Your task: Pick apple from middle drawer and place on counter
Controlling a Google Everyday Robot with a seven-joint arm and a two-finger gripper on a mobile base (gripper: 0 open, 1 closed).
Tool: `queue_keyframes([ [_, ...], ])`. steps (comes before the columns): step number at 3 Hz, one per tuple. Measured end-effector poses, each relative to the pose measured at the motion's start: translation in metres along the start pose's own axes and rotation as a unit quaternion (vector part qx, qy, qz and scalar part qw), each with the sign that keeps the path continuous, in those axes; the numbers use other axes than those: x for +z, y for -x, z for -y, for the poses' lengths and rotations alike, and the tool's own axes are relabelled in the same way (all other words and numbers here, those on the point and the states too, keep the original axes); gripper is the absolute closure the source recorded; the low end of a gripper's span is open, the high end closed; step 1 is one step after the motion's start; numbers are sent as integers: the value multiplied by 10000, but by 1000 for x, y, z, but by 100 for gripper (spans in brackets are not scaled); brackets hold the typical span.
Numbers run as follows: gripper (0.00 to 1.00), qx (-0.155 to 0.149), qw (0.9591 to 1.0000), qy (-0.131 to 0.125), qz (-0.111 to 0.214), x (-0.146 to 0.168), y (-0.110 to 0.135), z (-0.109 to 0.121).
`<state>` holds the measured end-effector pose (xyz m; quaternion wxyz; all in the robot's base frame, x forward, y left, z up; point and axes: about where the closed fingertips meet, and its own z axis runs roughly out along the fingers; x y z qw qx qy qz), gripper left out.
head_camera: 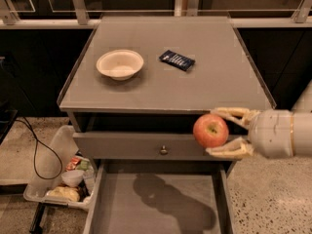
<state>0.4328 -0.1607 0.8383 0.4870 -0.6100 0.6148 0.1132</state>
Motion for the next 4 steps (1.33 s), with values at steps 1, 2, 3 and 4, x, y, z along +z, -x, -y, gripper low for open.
queue_keyframes([
  [1, 100, -198, 9992, -327, 141, -37, 36, 51],
  [2, 100, -164, 9991, -345, 168, -34, 37, 48],
  [3, 100, 63, 9979, -620, 168, -26, 36, 74],
  [4, 100, 293, 9930, -1147, 18, -20, 37, 126],
])
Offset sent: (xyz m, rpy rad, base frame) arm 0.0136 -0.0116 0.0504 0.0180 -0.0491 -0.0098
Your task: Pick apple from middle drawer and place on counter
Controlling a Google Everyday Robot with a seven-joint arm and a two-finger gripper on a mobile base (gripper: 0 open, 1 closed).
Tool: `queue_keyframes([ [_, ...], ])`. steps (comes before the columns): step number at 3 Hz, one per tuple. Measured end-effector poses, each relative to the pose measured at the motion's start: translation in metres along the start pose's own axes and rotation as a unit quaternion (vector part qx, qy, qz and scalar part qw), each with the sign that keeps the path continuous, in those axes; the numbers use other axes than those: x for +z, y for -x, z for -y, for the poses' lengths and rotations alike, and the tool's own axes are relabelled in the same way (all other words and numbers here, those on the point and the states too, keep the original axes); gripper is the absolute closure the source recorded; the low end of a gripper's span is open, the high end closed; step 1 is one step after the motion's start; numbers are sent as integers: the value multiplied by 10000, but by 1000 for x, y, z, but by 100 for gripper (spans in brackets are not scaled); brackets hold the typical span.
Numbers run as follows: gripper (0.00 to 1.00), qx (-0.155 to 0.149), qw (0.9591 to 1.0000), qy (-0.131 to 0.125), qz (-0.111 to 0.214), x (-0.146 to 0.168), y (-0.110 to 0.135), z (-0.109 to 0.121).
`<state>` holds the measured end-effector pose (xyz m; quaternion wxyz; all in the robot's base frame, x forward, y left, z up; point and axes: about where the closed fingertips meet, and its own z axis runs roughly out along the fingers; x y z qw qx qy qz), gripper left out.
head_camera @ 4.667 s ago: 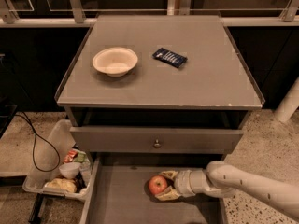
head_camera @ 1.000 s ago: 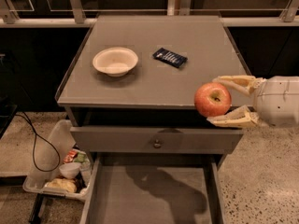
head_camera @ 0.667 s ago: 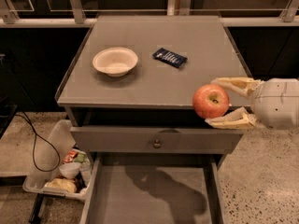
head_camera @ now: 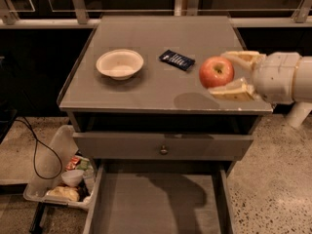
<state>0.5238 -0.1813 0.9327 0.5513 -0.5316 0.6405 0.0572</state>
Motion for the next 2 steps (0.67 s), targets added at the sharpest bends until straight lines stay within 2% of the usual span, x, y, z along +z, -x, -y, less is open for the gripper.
queue_keyframes([
  [1, 100, 348, 9986, -391, -25, 15, 0, 45],
  [2, 100, 802, 9943, -704, -59, 26, -19, 71],
])
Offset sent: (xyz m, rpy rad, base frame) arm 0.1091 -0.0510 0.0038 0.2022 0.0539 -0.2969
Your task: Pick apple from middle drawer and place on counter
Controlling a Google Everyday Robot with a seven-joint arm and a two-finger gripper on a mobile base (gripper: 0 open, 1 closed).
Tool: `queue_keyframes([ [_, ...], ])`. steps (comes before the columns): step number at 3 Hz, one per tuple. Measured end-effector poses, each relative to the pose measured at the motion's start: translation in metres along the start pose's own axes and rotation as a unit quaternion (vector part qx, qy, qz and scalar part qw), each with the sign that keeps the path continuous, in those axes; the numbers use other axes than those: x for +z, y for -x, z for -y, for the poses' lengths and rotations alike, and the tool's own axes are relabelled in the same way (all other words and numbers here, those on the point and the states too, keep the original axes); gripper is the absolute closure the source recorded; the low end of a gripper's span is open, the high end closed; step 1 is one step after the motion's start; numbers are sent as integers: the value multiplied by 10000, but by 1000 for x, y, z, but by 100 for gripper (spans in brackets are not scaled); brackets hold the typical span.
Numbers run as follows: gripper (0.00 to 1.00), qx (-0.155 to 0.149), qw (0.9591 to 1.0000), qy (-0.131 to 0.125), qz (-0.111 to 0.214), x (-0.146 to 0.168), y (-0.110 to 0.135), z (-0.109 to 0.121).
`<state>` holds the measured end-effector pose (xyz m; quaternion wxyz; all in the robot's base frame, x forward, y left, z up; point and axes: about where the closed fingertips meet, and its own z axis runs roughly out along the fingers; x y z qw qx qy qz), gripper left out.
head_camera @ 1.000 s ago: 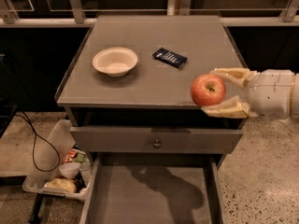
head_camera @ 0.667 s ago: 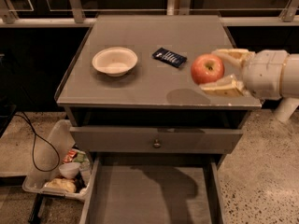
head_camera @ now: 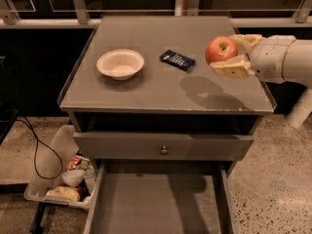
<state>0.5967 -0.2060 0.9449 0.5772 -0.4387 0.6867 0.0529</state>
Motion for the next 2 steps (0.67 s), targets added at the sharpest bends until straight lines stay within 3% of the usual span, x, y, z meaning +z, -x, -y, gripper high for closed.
queue_keyframes([
  [2, 100, 584, 9983, -59, -66, 38, -34, -2],
])
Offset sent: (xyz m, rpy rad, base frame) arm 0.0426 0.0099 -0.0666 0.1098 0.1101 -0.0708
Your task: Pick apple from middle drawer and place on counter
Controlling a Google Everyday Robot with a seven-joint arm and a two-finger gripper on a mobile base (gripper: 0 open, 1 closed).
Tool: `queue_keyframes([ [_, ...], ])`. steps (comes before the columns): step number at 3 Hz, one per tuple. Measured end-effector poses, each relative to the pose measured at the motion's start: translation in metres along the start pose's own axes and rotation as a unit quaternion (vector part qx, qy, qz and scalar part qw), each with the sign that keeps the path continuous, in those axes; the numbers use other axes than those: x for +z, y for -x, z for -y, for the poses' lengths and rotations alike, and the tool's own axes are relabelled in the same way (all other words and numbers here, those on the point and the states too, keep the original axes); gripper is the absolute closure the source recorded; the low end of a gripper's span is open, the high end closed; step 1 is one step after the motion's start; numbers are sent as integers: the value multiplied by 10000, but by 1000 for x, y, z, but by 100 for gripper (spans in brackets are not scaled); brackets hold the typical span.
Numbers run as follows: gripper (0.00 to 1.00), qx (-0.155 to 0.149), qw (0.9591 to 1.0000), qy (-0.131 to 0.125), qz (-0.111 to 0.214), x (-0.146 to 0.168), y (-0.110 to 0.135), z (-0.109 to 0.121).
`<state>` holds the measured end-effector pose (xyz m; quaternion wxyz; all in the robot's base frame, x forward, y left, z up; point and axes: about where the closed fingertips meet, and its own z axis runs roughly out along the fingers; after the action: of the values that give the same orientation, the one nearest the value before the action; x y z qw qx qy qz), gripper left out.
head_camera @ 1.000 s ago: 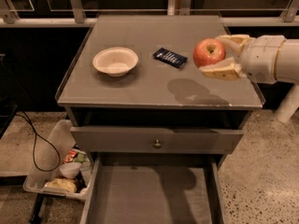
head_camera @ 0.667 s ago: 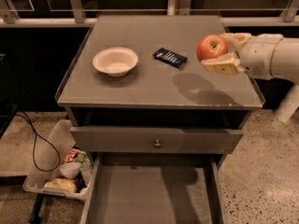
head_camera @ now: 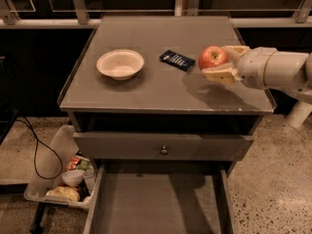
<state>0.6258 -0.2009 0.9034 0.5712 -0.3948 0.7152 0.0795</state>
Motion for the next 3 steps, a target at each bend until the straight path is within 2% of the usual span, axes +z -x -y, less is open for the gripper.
queue_keyframes([
  [3, 100, 338, 9993, 128, -114, 24, -28, -12],
])
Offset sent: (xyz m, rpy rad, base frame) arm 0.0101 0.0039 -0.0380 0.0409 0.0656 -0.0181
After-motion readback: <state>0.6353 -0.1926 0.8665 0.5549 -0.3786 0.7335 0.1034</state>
